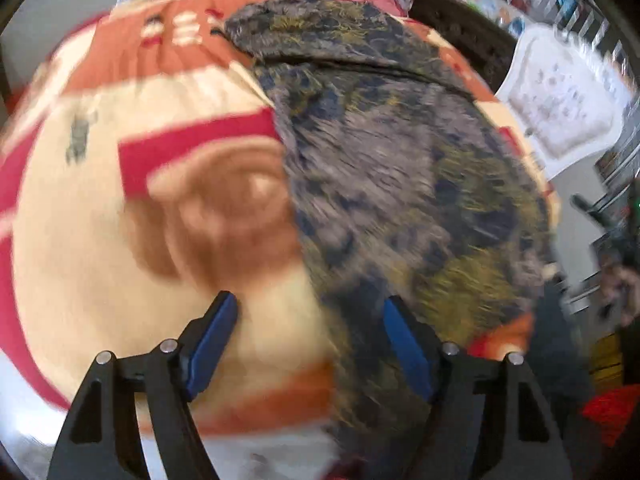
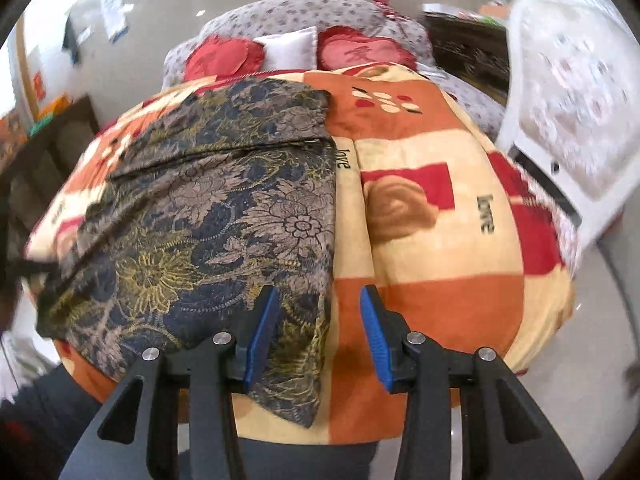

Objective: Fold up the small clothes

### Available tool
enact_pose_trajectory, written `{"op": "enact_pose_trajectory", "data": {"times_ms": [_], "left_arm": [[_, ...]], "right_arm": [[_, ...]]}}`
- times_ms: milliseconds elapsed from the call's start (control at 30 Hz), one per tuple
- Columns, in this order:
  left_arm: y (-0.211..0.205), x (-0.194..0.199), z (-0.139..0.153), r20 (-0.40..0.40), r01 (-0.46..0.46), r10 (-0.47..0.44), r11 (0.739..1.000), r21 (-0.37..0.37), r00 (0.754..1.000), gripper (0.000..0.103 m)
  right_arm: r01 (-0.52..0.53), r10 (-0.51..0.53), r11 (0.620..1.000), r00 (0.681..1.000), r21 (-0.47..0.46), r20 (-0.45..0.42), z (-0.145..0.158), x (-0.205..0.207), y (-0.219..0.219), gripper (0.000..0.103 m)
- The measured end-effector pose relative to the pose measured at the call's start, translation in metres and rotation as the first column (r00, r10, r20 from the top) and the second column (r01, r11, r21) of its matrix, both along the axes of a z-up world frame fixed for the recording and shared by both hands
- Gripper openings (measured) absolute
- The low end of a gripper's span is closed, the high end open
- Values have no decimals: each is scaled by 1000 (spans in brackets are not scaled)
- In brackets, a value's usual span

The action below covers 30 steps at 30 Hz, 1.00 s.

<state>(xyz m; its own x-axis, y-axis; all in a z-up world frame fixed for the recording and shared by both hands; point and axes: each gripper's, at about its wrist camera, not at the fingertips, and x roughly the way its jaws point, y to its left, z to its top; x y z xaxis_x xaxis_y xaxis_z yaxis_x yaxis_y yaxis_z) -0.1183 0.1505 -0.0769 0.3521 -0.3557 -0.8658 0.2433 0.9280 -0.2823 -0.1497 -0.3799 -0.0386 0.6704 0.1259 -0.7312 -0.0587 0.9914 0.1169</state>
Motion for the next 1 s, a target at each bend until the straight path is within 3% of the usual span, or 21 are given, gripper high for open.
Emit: {"op": "enact_pose_trajectory", "data": {"times_ms": [133,200,267,300,367,467,633,800,1000], "left_arm": [[1,-11,-12,-97,27,-42,988,-154,994,77],[-1,-18,-12,-104,41,-65,976,-214,992,73],[3,-20,-14,-125,36,-76,954,-297,989,49],[4,-21,-15,-131,28,-73,948,-318,989,43],[4,-21,-19,-126,17,-57,954,-298,990,24],[11,-19,-21,-131,-28,-14,950,-311,991,19],[12,-25,-18,-99,-31,4,962,-271,995,10],[9,-28,-18,-86,-26,4,967,-253,996,9],[8,-28,-20,-79,-63,46,970,-233,996,15]], "right_arm": [[3,-3,1000,998,12,61,8,-4,0,58],[-1,0,1000,996,10,90,13,-6,0,58],[-4,3,1000,995,12,99,15,-8,-1,58],[-5,4,1000,995,13,102,16,-10,-2,58],[-14,12,1000,995,24,98,15,-15,-4,58],[-7,6,1000,998,23,68,8,-23,-13,58],[26,-25,998,1000,58,-9,-14,-37,-38,58],[-16,27,993,995,115,-95,-46,-45,-46,60],[-78,98,972,992,224,-84,-69,-35,-36,60]]}}
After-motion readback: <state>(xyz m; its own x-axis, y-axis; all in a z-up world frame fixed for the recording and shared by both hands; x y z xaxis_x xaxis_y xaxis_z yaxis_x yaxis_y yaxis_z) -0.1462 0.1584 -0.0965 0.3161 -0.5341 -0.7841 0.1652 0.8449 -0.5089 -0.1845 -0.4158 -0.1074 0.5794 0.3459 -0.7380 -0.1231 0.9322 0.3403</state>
